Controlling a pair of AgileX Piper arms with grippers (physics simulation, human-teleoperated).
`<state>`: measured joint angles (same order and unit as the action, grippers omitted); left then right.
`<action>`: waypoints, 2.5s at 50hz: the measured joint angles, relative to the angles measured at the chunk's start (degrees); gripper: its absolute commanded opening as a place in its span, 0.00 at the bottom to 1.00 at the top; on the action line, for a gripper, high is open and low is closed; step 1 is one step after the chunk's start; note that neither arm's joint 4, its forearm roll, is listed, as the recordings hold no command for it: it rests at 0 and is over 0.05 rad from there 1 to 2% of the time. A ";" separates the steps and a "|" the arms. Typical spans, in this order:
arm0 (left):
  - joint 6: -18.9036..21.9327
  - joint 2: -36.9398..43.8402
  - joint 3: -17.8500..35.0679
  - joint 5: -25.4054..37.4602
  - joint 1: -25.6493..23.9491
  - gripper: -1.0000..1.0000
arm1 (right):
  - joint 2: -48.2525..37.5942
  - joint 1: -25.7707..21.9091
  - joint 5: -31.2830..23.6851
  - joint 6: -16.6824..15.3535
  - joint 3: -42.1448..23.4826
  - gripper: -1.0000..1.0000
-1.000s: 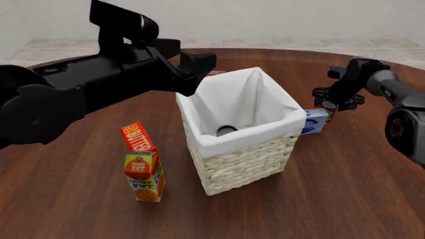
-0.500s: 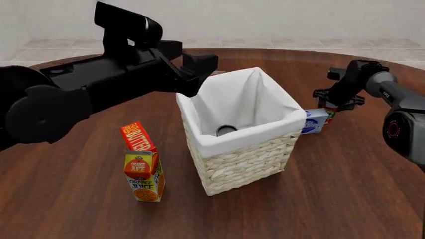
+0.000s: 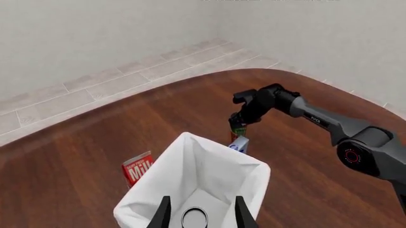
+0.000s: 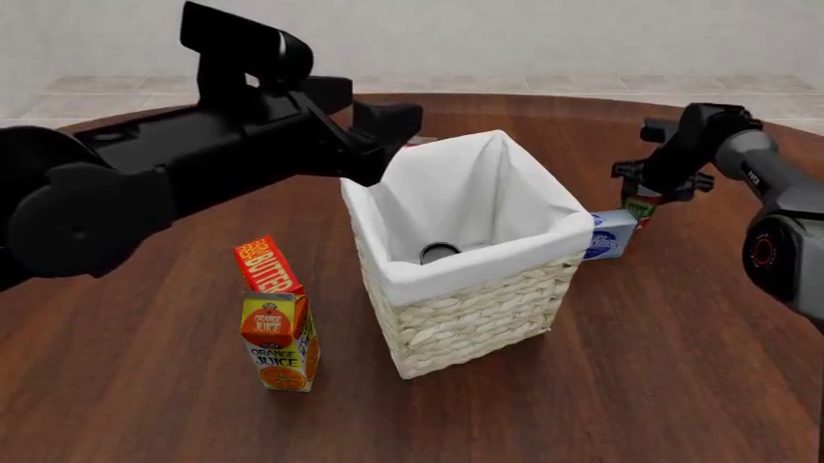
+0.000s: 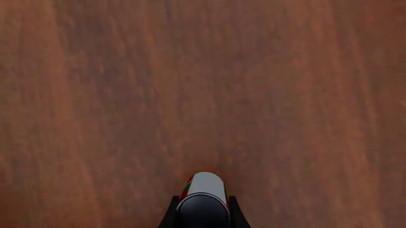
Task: Pick up the alphabet soup and the tomato sauce, and put them in the basket.
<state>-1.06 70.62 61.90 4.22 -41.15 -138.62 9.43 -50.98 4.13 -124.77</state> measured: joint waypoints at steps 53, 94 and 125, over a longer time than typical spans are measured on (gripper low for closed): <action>0.62 -0.70 2.60 1.57 0.25 1.00 | -0.50 -2.51 -14.59 -1.08 -25.51 0.00; 0.36 -1.16 2.35 0.67 0.67 1.00 | 9.47 -12.00 -17.68 -0.11 -27.45 0.00; 0.54 -2.71 1.76 0.65 1.95 1.00 | 18.27 -21.21 -16.83 -1.91 -20.59 0.00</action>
<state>-0.52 67.91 63.65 4.87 -39.20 -120.36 -11.78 -67.81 2.23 -145.37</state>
